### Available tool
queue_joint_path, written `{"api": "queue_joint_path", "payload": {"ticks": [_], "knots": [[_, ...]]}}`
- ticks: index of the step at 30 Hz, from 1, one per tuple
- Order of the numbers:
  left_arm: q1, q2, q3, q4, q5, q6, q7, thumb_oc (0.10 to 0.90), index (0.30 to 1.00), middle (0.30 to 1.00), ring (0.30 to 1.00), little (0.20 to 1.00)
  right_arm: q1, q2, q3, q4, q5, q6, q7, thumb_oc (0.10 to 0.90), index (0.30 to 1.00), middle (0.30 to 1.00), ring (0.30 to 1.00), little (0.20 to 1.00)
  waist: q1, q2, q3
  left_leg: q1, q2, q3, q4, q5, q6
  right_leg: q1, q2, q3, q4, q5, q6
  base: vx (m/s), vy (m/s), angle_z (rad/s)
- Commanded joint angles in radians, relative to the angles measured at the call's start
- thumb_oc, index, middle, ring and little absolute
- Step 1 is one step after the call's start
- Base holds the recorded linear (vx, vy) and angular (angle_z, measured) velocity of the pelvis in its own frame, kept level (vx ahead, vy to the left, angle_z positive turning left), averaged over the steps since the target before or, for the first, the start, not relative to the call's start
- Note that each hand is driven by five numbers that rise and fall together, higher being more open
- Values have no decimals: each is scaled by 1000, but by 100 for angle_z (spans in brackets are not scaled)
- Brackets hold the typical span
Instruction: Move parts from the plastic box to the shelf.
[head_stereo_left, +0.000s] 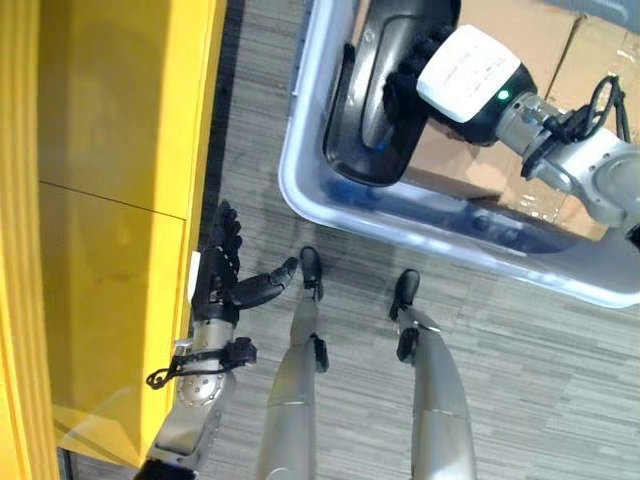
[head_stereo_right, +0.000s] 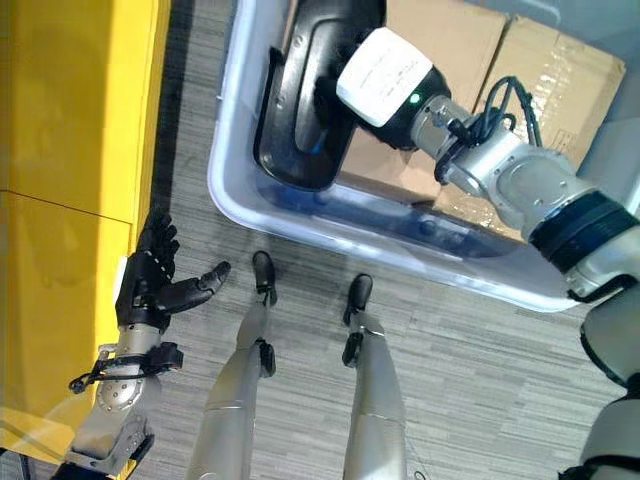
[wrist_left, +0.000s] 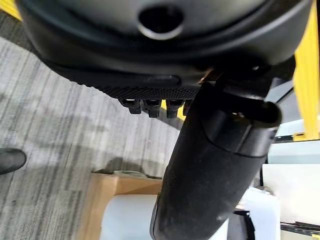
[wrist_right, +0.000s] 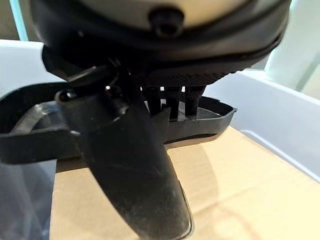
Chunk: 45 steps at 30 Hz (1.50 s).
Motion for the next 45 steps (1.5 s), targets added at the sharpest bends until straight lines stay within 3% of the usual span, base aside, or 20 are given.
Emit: {"api": "queue_joint_path", "payload": {"ticks": [1,14,24,31,37,38,42,43,45], "knots": [[-62,23,46,-102,18,-92,15,900,1000,1000,1000,1000,-41,-31,87,226,26,82,30,400,300,300,300,300,36,-8,131,133,45,-19,24,-80,-29,258,-34,-16,-327,124,106,0,0,0],[-99,23,19,-79,10,-83,9,900,1000,1000,1000,1000,41,-50,45,178,38,74,41,400,300,300,300,300,24,-28,131,211,48,-19,13,-79,-33,332,-33,-26,-331,124,108,-17,-1,0],[-118,35,16,-62,5,-69,-19,900,1000,1000,1000,1000,52,-134,19,45,51,59,47,400,300,300,300,300,16,-69,131,392,53,-22,-3,-82,-41,529,-36,-52,-352,131,117,-39,-3,7],[-110,49,37,-45,11,-48,-44,900,1000,1000,1000,1000,151,-242,-159,-151,123,39,30,400,300,300,300,300,5,-102,125,556,57,-23,-19,-88,-41,698,-43,-57,-397,141,125,-11,6,4],[-76,67,73,-32,17,-38,-71,900,1000,1000,1000,1000,332,-306,-363,-322,184,8,36,400,300,300,300,300,-12,-126,40,640,62,-17,-52,-91,-43,785,-40,-60,-454,158,134,41,9,-7],[-42,69,108,-29,23,-31,-88,900,1000,1000,1000,1000,445,-315,-476,-406,221,-19,47,400,300,300,300,300,-27,-131,-15,676,62,-9,-59,-102,-40,819,-35,-55,-478,166,139,75,20,-6],[-9,81,131,-22,29,-25,-110,900,1000,1000,1000,1000,601,-322,-625,-484,269,-42,82,400,300,300,300,300,-35,-148,-66,712,67,0,-63,-113,-41,855,-36,-54,-500,173,147,51,7,-14],[9,80,145,-12,34,-18,-123,900,1000,1000,1000,1000,690,-318,-718,-537,306,-56,96,400,300,300,300,300,-46,-154,-105,732,70,7,-63,-121,-43,877,-36,-51,-510,175,150,76,4,-14],[26,78,154,-10,37,-13,-138,900,1000,1000,1000,1000,780,-308,-806,-581,338,-72,111,400,300,300,300,300,-55,-157,-141,752,72,14,-63,-128,-43,897,-38,-50,-515,175,154,97,10,-8]]}}
